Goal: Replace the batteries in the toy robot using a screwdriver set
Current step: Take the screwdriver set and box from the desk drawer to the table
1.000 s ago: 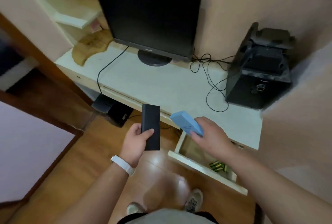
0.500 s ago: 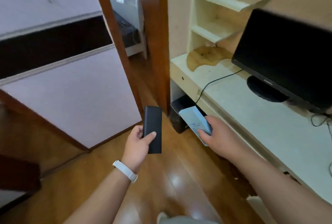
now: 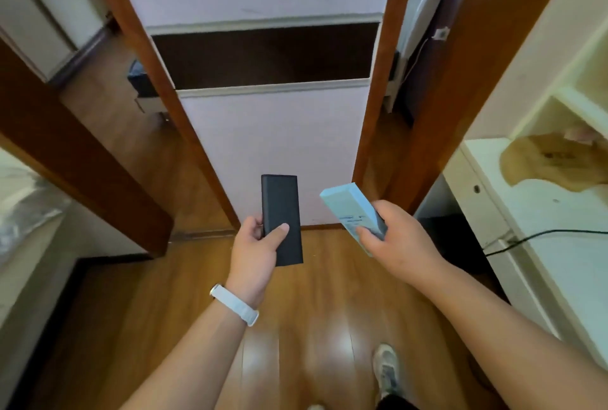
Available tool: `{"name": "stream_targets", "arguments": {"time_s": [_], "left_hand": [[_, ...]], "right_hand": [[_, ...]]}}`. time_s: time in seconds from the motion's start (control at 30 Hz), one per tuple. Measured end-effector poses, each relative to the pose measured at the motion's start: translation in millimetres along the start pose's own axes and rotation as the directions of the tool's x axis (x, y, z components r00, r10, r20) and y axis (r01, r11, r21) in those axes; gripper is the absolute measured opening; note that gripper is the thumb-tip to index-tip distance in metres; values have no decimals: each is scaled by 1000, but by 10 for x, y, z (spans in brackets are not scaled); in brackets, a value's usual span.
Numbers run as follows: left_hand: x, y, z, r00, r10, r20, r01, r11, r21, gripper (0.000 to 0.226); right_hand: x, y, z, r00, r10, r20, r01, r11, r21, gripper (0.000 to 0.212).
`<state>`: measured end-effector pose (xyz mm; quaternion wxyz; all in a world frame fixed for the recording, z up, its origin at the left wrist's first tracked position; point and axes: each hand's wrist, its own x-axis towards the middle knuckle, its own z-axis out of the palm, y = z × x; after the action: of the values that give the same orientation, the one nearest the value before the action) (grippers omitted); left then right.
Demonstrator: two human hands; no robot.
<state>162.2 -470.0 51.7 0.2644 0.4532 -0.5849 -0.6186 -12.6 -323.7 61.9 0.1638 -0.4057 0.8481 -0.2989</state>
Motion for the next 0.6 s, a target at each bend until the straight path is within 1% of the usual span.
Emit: {"name": "stream_targets", "arguments": {"time_s": [0.07,0.17,0.23,0.33,0.47,0.53,0.6], "left_hand": [[127,9,14,998,-20,-58,19,1000,-5,17],[300,73,64,989,-30,-147,30,1000,-6,14],[392,164,106,975,-33,-220,35,999,3,12],[494,352,148,944,-49,-326,38,998,-41,15],[491,525,24,878,-45,-476,28,999,-42,21],[389,566,-106,833,-51,-552,19,998,-64,20],[230,561,-266,774,-89,-627,35,995,-97,20]], "right_hand": [[224,42,25,999,-20,38,19,1000,24,33],[622,106,33,992,-98,84,96,995,23,27],[921,100,3,981,-161,110,159,987,26,23],[1385,-24,-70,957,-251,144,246,968,49,19],[1896,-367,-43,892,-397,217,377,917,128,24],[2061,-586,69,842,-474,258,441,880,175,23],[2111,-815,221,791,-533,300,488,846,215,22]]}}
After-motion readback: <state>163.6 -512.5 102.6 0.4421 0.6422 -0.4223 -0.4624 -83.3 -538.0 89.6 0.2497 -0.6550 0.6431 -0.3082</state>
